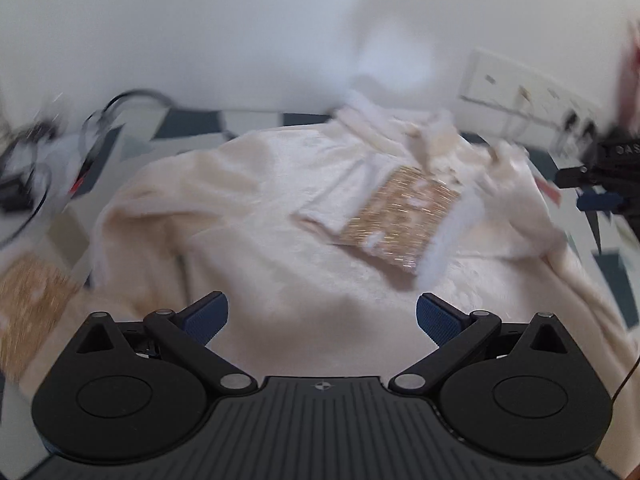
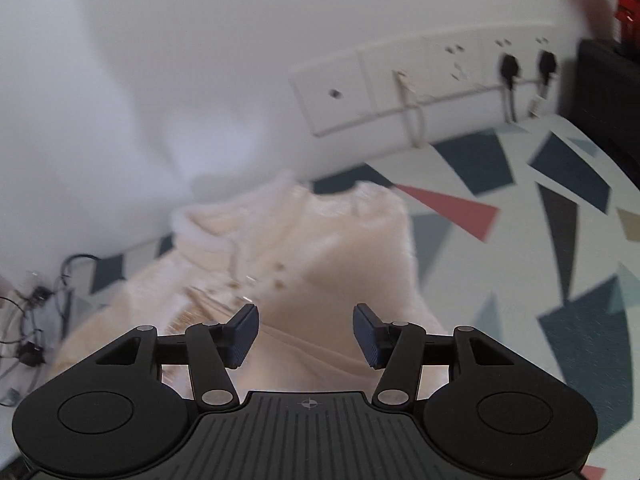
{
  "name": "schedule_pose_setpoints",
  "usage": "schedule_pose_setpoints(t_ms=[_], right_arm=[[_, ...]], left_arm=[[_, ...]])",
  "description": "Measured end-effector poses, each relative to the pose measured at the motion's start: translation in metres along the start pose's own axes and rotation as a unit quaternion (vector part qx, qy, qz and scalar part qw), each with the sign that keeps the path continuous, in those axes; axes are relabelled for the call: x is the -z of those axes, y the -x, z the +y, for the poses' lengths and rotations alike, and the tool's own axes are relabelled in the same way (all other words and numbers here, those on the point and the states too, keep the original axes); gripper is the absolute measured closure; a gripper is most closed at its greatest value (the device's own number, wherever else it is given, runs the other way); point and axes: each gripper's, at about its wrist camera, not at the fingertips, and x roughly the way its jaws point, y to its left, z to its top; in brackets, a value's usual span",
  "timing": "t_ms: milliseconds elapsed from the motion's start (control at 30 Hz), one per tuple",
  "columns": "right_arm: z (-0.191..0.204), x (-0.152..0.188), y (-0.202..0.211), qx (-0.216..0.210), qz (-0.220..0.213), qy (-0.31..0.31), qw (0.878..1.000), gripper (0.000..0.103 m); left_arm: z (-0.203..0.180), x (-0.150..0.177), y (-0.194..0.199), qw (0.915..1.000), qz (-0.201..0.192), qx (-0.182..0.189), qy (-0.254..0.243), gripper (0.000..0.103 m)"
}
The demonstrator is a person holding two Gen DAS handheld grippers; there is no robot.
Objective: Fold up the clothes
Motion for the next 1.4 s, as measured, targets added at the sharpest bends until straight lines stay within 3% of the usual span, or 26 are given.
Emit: schedule_pose_setpoints(t_ms=[100,233,300,367,400,467,533,700,733,833,867,933,967,1067,1233,1300,1367,1400], right_arm=[[-0.028,0.015,-0.003,0.011,0.013,-0.016,1.0,0.054],[-0.05,0.029,-0.002,0.01,0.016,-0.032,0.999,0.054],[-0.05,0.03,-0.001,0.006,0.01,-0.021,1.0,0.054],[-0.045,0.028,0.001,0.0,0.005,-0.003,1.0,0.054],[-0.042,0.025,0.001,-0.006,0.004,0.008,1.0,0.054],[-0.034,0.021,0.0,-0.024,0.002,0.029,0.999,0.054],[-0.024,0.018,-0.005,-0.046,0.001,0.05,0.998,0.054],[0.014,0.02,-0.039,-0.078,0.025,0.122,0.989,0.044],[0.022,0.022,-0.047,-0.072,0.031,0.138,0.987,0.038],[0.045,0.03,-0.066,-0.039,0.048,0.195,0.979,0.039],[0.052,0.034,-0.071,-0.03,0.054,0.218,0.974,0.043],[0.058,0.041,-0.073,-0.019,0.063,0.246,0.967,0.103],[0.054,0.041,-0.068,-0.028,0.065,0.239,0.968,0.098],[0.039,0.043,-0.048,-0.053,0.065,0.218,0.972,0.102],[0.011,0.058,-0.009,-0.035,0.067,0.209,0.975,0.103],[0.0,0.062,-0.003,-0.039,0.085,0.185,0.978,0.102],[-0.007,0.062,-0.001,-0.049,0.088,0.155,0.983,0.093],[-0.009,0.061,-0.001,-0.05,0.087,0.141,0.985,0.079]], left_arm=[[-0.037,-0.007,-0.016,0.9967,-0.001,0.015,-0.08,0.0],[-0.074,-0.021,-0.045,0.9916,0.003,-0.002,-0.129,0.005],[-0.083,-0.029,-0.062,0.9895,0.011,-0.011,-0.144,0.023],[-0.078,-0.037,-0.073,0.9916,0.021,-0.005,-0.128,0.085],[-0.066,-0.04,-0.074,0.9955,0.033,0.008,-0.089,0.089],[-0.039,-0.045,-0.071,0.9975,0.056,0.044,0.006,0.091],[-0.017,-0.041,-0.058,0.9954,0.058,0.054,0.054,0.092],[0.038,-0.02,-0.028,0.9887,0.067,0.025,0.131,0.093],[0.049,-0.016,-0.022,0.9871,0.065,0.016,0.145,0.093],[0.079,-0.005,-0.002,0.983,0.05,-0.006,0.176,0.093],[0.089,-0.002,0.005,0.981,0.045,-0.007,0.189,0.093],[0.106,0.004,0.016,0.9763,0.039,-0.01,0.213,0.093],[0.113,0.007,0.019,0.9745,0.039,-0.011,0.221,0.093],[0.125,0.017,0.025,0.9706,0.048,-0.01,0.235,0.093],[0.134,0.039,0.03,0.9664,0.079,0.004,0.244,0.092],[0.137,0.048,0.031,0.9632,0.092,0.013,0.252,0.085],[0.141,0.058,0.036,0.9552,0.103,0.038,0.275,0.08],[0.141,0.061,0.04,0.9511,0.107,0.05,0.285,0.08]])
